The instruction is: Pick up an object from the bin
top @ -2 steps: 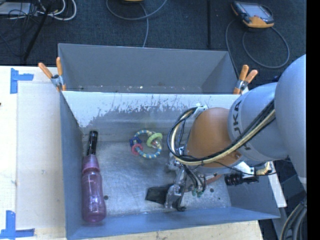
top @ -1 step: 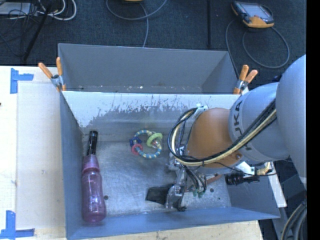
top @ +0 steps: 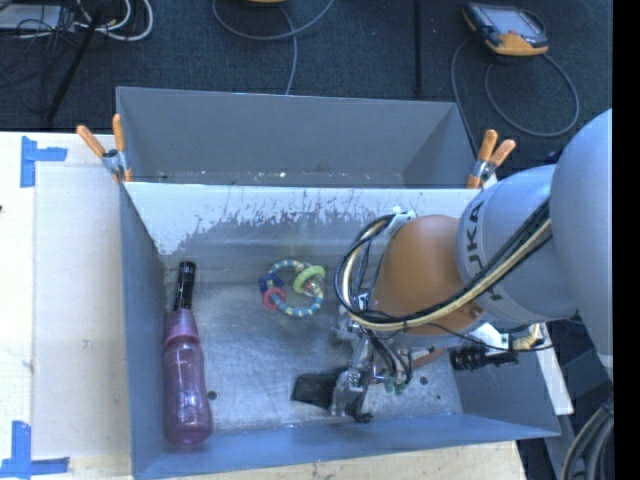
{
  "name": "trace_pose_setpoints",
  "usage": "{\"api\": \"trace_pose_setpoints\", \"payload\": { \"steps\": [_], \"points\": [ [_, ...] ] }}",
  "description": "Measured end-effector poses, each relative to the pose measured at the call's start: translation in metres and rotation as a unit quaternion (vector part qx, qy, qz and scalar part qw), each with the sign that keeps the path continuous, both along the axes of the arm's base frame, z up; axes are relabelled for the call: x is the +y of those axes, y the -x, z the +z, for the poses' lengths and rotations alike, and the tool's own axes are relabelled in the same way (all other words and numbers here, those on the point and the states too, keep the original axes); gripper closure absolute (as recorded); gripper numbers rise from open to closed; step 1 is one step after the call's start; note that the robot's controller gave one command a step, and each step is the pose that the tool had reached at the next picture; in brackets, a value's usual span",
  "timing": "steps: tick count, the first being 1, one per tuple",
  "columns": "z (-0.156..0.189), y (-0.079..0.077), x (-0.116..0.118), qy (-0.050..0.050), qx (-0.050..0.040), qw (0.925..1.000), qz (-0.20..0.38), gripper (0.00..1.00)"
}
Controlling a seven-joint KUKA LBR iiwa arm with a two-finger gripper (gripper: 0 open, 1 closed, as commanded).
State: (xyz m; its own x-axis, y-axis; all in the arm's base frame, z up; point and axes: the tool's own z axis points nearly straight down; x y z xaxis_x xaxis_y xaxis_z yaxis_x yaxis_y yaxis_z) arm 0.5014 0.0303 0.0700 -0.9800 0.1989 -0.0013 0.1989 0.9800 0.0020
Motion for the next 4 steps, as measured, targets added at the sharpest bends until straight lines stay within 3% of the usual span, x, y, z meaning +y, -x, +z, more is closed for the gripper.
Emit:
{"api": "trace_pose_setpoints", "payload": {
  "steps": [1,3,4],
  "points": [
    [0.002,0.0,0.0,0.0,-0.0005,1.0,0.003,1.0],
    [0.007,0.002,0.0,0.0,0.0031,1.0,0.003,1.0],
    [0.027,0.003,0.0,0.001,0.0059,1.0,0.003,1.0]
  ]
}}
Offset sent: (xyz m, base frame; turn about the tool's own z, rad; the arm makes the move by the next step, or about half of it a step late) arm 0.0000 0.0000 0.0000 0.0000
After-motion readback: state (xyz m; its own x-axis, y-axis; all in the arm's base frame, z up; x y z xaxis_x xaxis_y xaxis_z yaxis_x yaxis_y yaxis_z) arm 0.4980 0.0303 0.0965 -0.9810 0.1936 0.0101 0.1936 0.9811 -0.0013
